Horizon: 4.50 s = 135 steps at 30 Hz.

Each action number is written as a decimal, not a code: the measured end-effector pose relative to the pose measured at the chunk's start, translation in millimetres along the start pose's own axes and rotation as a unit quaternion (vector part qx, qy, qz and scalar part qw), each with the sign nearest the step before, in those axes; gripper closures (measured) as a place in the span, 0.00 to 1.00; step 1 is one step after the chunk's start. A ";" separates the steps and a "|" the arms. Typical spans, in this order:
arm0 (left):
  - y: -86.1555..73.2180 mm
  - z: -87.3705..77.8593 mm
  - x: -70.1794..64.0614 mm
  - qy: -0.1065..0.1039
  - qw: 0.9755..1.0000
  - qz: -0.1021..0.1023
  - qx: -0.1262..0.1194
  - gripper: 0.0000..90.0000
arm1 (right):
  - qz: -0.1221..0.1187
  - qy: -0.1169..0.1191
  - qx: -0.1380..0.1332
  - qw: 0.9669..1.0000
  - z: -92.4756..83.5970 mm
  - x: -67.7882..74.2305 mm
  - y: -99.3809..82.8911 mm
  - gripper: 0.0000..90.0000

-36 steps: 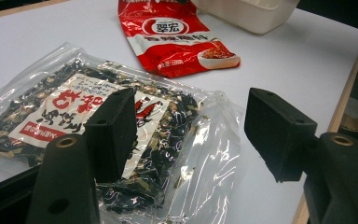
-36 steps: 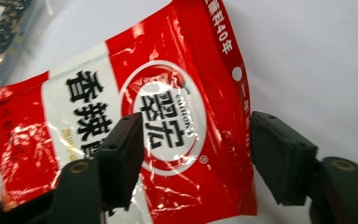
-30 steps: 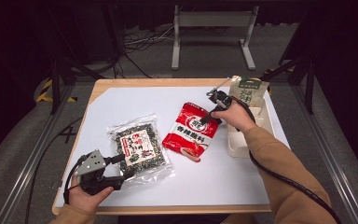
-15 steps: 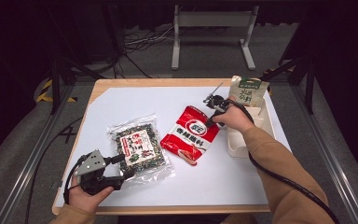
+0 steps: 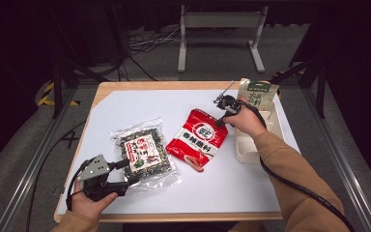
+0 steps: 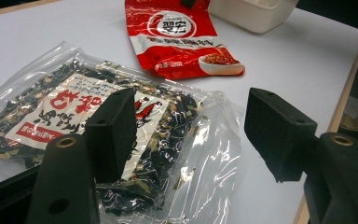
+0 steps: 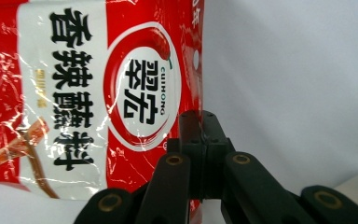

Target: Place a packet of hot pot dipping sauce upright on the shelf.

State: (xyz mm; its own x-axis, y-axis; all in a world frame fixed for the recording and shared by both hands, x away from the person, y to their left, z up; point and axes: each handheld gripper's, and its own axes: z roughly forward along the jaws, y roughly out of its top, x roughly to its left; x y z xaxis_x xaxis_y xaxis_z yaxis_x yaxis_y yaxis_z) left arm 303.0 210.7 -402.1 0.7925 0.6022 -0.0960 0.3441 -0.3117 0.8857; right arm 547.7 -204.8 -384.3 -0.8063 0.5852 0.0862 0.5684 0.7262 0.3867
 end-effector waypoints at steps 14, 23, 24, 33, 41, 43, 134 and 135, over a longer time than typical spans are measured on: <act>4.6 7.3 1.2 -0.011 1.000 0.005 0.003 0.39 | 0.026 0.006 -0.040 0.999 -36.3 12.3 -2.9 1.00; 9.4 15.2 1.8 -0.017 1.000 0.015 0.004 0.39 | 0.014 0.016 -0.059 0.998 -72.5 32.8 -3.1 1.00; 9.9 15.7 1.8 -0.020 1.000 0.014 0.005 0.39 | 0.012 0.016 -0.061 0.998 -75.5 35.0 -3.3 1.00; 12.9 20.2 2.7 -0.027 0.999 0.018 0.004 0.39 | -0.010 0.012 -0.078 0.997 -102.4 59.8 -5.2 1.00; 13.0 20.4 3.0 -0.026 0.999 0.018 0.003 0.39 | -0.036 0.024 -0.082 0.996 -120.1 86.6 -0.7 1.00; 12.4 19.8 2.7 -0.026 1.000 0.013 0.003 0.39 | -0.046 0.025 -0.085 0.995 -124.9 94.1 1.0 1.00; 4.1 11.9 6.6 -0.013 1.000 -0.007 0.006 0.39 | -0.083 -0.182 -0.179 0.963 -250.1 46.8 -41.1 1.00; 4.2 12.0 6.5 -0.013 1.000 -0.008 0.007 0.39 | -0.082 -0.183 -0.179 0.963 -250.5 45.7 -42.0 1.00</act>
State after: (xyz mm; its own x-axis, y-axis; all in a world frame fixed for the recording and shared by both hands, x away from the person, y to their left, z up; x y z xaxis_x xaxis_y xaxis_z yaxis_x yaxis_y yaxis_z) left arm 315.6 204.5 -404.4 0.8004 0.5870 -0.1216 0.3625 -0.3124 0.8781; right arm 446.1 -299.0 -166.7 -0.7315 0.6088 -0.3071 0.2929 0.6872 0.6648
